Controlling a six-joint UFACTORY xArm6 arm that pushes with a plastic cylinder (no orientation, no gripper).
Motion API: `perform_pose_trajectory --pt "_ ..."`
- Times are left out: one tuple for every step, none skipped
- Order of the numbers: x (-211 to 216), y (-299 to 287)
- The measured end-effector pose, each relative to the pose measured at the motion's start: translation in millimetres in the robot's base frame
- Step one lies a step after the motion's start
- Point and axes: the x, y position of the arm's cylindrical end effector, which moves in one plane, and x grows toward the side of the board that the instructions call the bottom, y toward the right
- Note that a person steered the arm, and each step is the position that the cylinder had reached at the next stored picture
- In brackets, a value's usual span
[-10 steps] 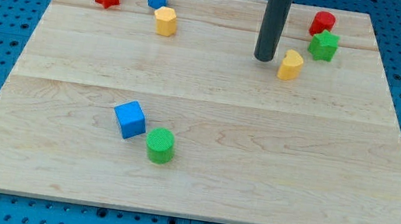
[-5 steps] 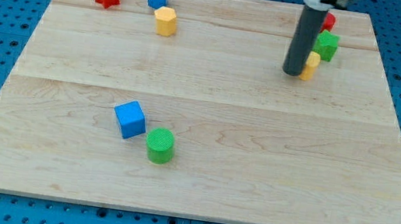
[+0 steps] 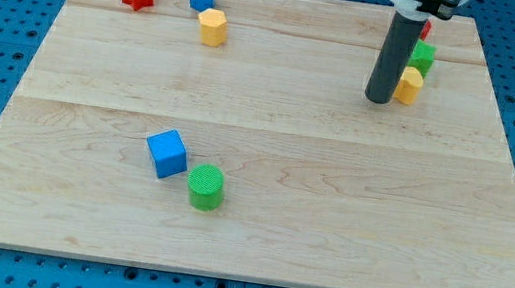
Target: Push the yellow heart to the bottom of green star
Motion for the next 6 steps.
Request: perform_pose_trajectory --pt "-11 11" --pt "-11 19" --pt "-11 30" --pt "0 34" --pt "43 0" --pt "81 -33"
